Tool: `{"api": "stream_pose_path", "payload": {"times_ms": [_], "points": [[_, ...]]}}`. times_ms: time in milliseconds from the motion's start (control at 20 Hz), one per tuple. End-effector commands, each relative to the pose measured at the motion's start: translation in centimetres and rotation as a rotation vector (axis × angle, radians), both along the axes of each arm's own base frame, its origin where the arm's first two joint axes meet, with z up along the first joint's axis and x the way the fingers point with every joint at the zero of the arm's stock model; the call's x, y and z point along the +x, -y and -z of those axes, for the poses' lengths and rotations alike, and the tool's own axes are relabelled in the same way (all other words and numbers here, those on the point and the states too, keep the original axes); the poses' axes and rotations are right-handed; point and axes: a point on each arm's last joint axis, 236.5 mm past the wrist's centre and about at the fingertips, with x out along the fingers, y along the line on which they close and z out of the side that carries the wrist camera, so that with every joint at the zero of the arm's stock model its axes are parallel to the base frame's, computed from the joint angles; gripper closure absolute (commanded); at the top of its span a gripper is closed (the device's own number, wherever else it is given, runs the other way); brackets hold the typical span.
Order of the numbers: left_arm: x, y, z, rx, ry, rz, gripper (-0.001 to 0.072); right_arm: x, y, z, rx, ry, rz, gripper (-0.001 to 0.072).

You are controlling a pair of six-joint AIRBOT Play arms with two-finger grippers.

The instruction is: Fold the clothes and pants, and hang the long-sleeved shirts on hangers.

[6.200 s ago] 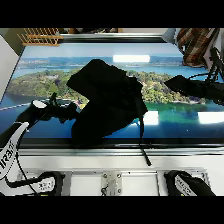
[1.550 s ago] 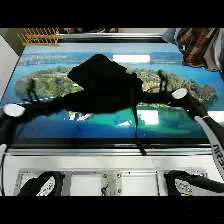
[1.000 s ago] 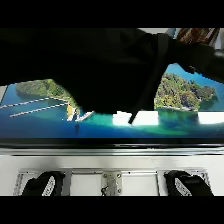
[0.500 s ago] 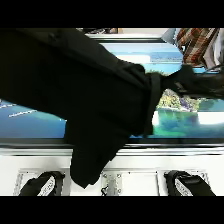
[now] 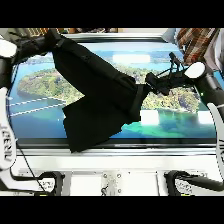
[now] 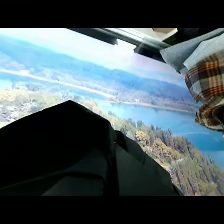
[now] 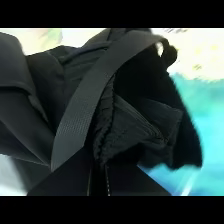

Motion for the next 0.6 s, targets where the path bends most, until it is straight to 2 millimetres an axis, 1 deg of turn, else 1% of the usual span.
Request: {"api": "stream_pose_path", "payload": {"times_ms": [0, 100, 200, 300, 400, 450, 550], "points": [[1.0, 1.6, 2.5, 0.020, -0.081, 0.093, 0.0698, 2.0, 2.5, 1.7, -0.133, 0.028, 0.009, 0.0695], [-0.5, 1.2, 2.6, 0.012, -0.150, 0.122, 0.0699, 1.1, 3.4, 1.0, -0.180, 0.025, -0.007, 0.0695], [-3.1, 0.5, 2.7, 0.064, -0.203, 0.138, 0.0699, -0.7, 3.7, 0.2, -0.207, 0.000, -0.037, 0.0695], [-6.4, -0.3, 3.9, 0.165, -0.254, 0.127, 0.0699, -2.7, 3.9, -0.2, -0.259, -0.014, -0.101, 0.0694], [-10.1, -0.7, 6.2, 0.239, -0.314, 0.120, 0.0699, -4.8, 4.6, 0.5, -0.341, -0.052, -0.140, 0.0695], [-12.2, -0.5, 7.7, 0.248, -0.349, 0.126, 0.0698, -5.9, 4.7, 1.1, -0.369, -0.076, -0.160, 0.0694], [-16.1, -0.3, 11.4, 0.240, -0.424, 0.129, 0.0698, -8.1, 4.1, 2.5, -0.385, -0.125, -0.200, 0.0695]]}}
